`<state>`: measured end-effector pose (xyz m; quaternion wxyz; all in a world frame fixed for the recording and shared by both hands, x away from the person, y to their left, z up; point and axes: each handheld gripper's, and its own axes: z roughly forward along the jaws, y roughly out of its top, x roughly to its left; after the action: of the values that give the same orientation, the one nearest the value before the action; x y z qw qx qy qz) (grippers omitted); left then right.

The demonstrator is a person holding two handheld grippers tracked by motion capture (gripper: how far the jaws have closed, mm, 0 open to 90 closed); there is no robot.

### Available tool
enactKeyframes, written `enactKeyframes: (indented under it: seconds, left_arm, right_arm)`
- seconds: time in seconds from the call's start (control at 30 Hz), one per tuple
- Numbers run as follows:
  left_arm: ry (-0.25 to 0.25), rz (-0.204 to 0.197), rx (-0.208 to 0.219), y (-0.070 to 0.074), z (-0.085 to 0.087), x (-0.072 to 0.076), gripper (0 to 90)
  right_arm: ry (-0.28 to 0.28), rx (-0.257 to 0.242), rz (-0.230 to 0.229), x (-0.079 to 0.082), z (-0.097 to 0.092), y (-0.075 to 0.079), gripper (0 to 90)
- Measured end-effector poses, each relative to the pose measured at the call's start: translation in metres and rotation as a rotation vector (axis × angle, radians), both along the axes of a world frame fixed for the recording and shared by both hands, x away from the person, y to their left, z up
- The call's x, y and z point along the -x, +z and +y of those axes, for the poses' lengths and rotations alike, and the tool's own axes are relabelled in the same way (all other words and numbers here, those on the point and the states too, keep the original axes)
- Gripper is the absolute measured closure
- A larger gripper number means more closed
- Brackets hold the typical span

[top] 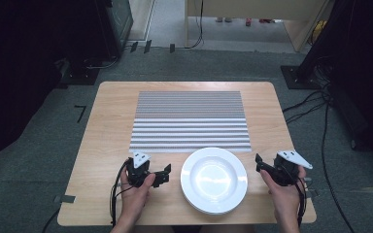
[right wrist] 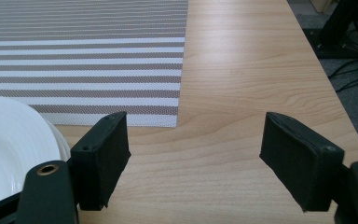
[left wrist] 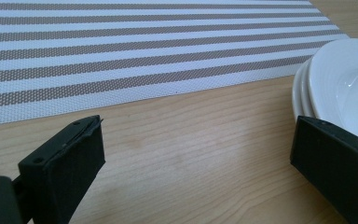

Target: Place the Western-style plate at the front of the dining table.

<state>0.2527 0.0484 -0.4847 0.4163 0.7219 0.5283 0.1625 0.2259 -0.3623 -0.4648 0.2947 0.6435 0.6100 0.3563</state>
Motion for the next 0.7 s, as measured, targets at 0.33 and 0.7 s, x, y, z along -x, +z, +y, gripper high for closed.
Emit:
enactKeyframes:
  seconds: [0.33,0.7]
  left_arm:
    - [-0.022,-0.003,0.012,0.004,-0.016,-0.006,3.1]
    - [-0.097,0.005,0.042,0.001,-0.033,0.0,3.1]
  right_arm:
    - [0.007,-0.037,0.001,0.0,0.006,0.0,23.7]
    - [0.105,-0.148,-0.041,0.01,0.009,-0.013,30.4]
